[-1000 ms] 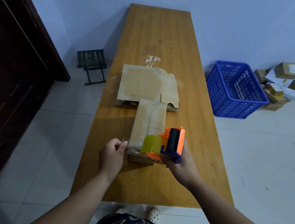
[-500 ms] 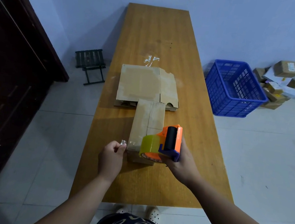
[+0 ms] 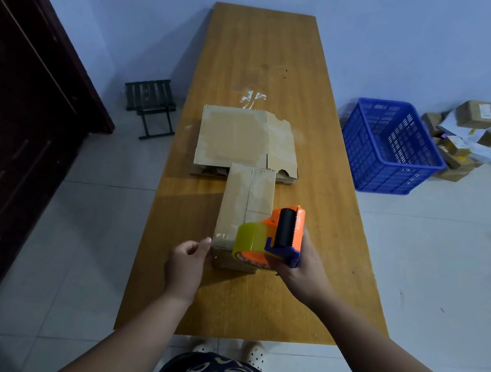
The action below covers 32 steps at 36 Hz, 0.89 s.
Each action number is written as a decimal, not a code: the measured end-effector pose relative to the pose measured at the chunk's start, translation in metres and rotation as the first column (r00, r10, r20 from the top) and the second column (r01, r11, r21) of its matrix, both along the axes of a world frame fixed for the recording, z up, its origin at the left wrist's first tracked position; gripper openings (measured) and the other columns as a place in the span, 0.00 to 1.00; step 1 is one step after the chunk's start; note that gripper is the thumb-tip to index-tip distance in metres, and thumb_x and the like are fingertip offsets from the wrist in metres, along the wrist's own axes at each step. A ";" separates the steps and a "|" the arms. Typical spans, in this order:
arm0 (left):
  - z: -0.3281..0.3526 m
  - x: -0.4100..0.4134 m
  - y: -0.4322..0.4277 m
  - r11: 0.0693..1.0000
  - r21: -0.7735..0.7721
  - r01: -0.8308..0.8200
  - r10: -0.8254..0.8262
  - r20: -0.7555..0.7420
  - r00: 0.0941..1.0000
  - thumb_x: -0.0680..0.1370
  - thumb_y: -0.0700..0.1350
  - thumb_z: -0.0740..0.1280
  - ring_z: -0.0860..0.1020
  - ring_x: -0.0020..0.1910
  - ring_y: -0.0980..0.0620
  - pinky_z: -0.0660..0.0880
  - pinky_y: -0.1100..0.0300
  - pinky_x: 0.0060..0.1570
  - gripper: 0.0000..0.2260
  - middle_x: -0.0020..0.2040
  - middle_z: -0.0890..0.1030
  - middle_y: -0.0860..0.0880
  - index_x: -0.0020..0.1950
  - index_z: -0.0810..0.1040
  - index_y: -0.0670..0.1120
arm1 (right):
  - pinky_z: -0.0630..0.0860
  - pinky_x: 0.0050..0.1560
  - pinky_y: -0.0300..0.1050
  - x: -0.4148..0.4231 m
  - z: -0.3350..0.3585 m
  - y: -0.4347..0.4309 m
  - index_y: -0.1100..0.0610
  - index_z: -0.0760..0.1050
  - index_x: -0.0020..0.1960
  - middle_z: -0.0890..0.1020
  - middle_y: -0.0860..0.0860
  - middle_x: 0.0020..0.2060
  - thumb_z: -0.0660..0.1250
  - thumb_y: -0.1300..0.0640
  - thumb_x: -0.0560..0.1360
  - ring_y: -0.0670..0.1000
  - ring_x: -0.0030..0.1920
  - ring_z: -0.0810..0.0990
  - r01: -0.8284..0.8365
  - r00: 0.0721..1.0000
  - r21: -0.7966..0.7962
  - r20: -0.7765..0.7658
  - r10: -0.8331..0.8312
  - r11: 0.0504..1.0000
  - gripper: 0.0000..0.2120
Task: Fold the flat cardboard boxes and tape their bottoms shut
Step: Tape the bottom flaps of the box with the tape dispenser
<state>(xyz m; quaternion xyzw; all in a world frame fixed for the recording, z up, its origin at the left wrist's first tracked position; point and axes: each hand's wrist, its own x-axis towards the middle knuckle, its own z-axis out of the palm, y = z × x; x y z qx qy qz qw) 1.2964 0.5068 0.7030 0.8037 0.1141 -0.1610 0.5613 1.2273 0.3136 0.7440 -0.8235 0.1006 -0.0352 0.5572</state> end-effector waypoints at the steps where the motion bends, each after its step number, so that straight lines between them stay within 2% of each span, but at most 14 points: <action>1: -0.001 0.000 -0.001 1.000 -0.018 -0.018 0.018 -0.023 1.000 0.79 0.51 0.64 0.75 0.38 0.47 0.70 0.56 0.40 0.14 0.37 0.79 0.42 0.42 0.79 0.42 | 0.73 0.46 0.27 0.000 0.000 0.000 0.40 0.64 0.58 0.76 0.40 0.52 0.72 0.49 0.71 0.33 0.51 0.76 -0.001 1.000 0.000 -0.006 0.001 1.000 0.21; 3: -0.005 0.001 -0.001 0.997 -0.046 -0.059 0.055 -0.090 0.994 0.79 0.52 0.65 0.78 0.44 0.45 0.73 0.53 0.45 0.13 0.43 0.81 0.40 0.45 0.79 0.42 | 0.73 0.45 0.28 0.000 0.002 0.000 0.40 0.64 0.58 0.77 0.40 0.51 0.71 0.50 0.71 0.34 0.51 0.76 -0.003 1.000 0.006 -0.015 0.003 1.000 0.21; 5: -0.007 0.003 -0.001 0.986 -0.101 -0.133 0.111 -0.204 0.973 0.78 0.48 0.67 0.78 0.49 0.45 0.75 0.50 0.51 0.11 0.49 0.81 0.41 0.53 0.77 0.42 | 0.75 0.43 0.32 0.000 0.004 0.001 0.40 0.64 0.58 0.77 0.41 0.50 0.70 0.47 0.70 0.37 0.49 0.78 -0.008 1.000 0.003 -0.019 0.008 1.000 0.20; 7: -0.010 0.005 0.000 0.973 -0.099 -0.211 0.178 -0.266 0.947 0.78 0.42 0.65 0.77 0.48 0.47 0.75 0.53 0.46 0.11 0.52 0.78 0.43 0.60 0.71 0.42 | 0.75 0.43 0.32 0.001 0.004 0.001 0.39 0.64 0.57 0.77 0.41 0.50 0.71 0.51 0.72 0.37 0.49 0.78 -0.008 1.000 0.010 -0.018 0.008 1.000 0.20; 9: -0.004 0.004 0.001 0.976 -0.003 -0.217 0.214 -0.157 0.964 0.80 0.39 0.63 0.74 0.43 0.52 0.70 0.59 0.37 0.12 0.50 0.75 0.47 0.63 0.69 0.43 | 0.77 0.44 0.34 0.001 0.005 0.001 0.39 0.64 0.57 0.77 0.42 0.51 0.71 0.53 0.73 0.37 0.49 0.78 -0.012 1.000 0.014 -0.016 0.012 1.000 0.20; 11: 0.006 0.000 0.000 0.986 0.082 -0.145 0.142 0.046 0.989 0.81 0.39 0.61 0.76 0.47 0.51 0.70 0.62 0.40 0.12 0.52 0.76 0.48 0.64 0.71 0.43 | 0.79 0.48 0.41 0.002 0.004 0.000 0.38 0.65 0.58 0.78 0.43 0.53 0.71 0.52 0.73 0.41 0.52 0.78 -0.020 1.000 0.010 -0.014 0.020 1.000 0.21; 14: 0.014 -0.006 -0.005 0.980 0.197 -0.009 -0.035 0.221 0.975 0.81 0.39 0.59 0.75 0.60 0.51 0.70 0.61 0.56 0.14 0.60 0.78 0.48 0.66 0.73 0.43 | 0.80 0.53 0.47 0.003 0.003 0.000 0.38 0.65 0.58 0.78 0.43 0.55 0.72 0.53 0.73 0.42 0.54 0.78 -0.022 1.000 0.013 -0.015 0.022 1.000 0.22; 16: 0.018 -0.008 -0.010 0.979 0.203 0.029 -0.076 0.226 0.971 0.82 0.41 0.57 0.74 0.63 0.51 0.69 0.61 0.60 0.16 0.64 0.77 0.49 0.69 0.71 0.43 | 0.80 0.54 0.48 0.004 0.003 0.002 0.38 0.65 0.59 0.78 0.45 0.55 0.72 0.52 0.72 0.44 0.55 0.78 -0.029 1.000 0.006 -0.002 0.029 1.000 0.22; 19: 0.024 -0.011 -0.014 0.981 0.194 0.018 -0.058 0.201 0.978 0.83 0.43 0.56 0.73 0.65 0.50 0.67 0.64 0.58 0.17 0.66 0.76 0.47 0.72 0.69 0.43 | 0.80 0.54 0.48 0.005 0.003 0.002 0.37 0.65 0.60 0.78 0.45 0.56 0.71 0.49 0.72 0.44 0.55 0.78 -0.029 1.000 0.013 0.007 0.029 0.999 0.22; 24: 0.021 -0.010 -0.011 0.982 0.181 0.055 -0.072 0.091 0.993 0.84 0.48 0.54 0.70 0.69 0.48 0.65 0.62 0.60 0.20 0.70 0.72 0.44 0.73 0.67 0.41 | 0.80 0.51 0.44 0.006 0.000 0.001 0.38 0.65 0.58 0.78 0.44 0.54 0.72 0.54 0.73 0.42 0.53 0.79 -0.021 1.000 0.004 0.008 0.021 1.000 0.22; 27: 0.022 -0.012 -0.011 0.971 0.167 0.169 -0.176 0.027 0.984 0.79 0.61 0.50 0.67 0.71 0.47 0.66 0.58 0.62 0.31 0.74 0.66 0.45 0.77 0.58 0.44 | 0.79 0.49 0.41 0.007 0.000 0.002 0.38 0.65 0.58 0.78 0.43 0.53 0.73 0.55 0.72 0.41 0.52 0.79 -0.014 1.000 0.008 -0.002 0.014 1.000 0.22; 29: 0.026 -0.015 -0.009 0.926 0.246 0.287 -0.318 0.098 0.943 0.71 0.71 0.46 0.63 0.74 0.48 0.66 0.56 0.64 0.42 0.77 0.59 0.48 0.79 0.48 0.49 | 0.79 0.49 0.41 0.007 -0.001 0.000 0.38 0.65 0.59 0.78 0.44 0.54 0.73 0.54 0.72 0.42 0.52 0.79 -0.018 1.000 -0.008 -0.011 0.018 1.000 0.23; 30: 0.026 -0.014 -0.006 0.888 0.308 0.342 -0.401 0.151 0.904 0.70 0.72 0.45 0.60 0.75 0.49 0.65 0.53 0.66 0.43 0.78 0.57 0.50 0.79 0.46 0.51 | 0.79 0.48 0.39 0.006 -0.001 -0.001 0.38 0.65 0.59 0.78 0.44 0.53 0.73 0.55 0.72 0.41 0.52 0.79 -0.015 1.000 -0.010 -0.014 0.015 1.000 0.23; 32: 0.024 -0.007 -0.003 0.824 0.367 0.432 -0.522 0.190 0.832 0.74 0.68 0.48 0.55 0.76 0.49 0.62 0.48 0.71 0.36 0.78 0.55 0.54 0.78 0.46 0.53 | 0.77 0.42 0.35 0.005 -0.001 -0.003 0.40 0.65 0.57 0.78 0.43 0.50 0.72 0.58 0.73 0.37 0.48 0.79 -0.003 1.000 0.004 -0.023 0.003 1.000 0.22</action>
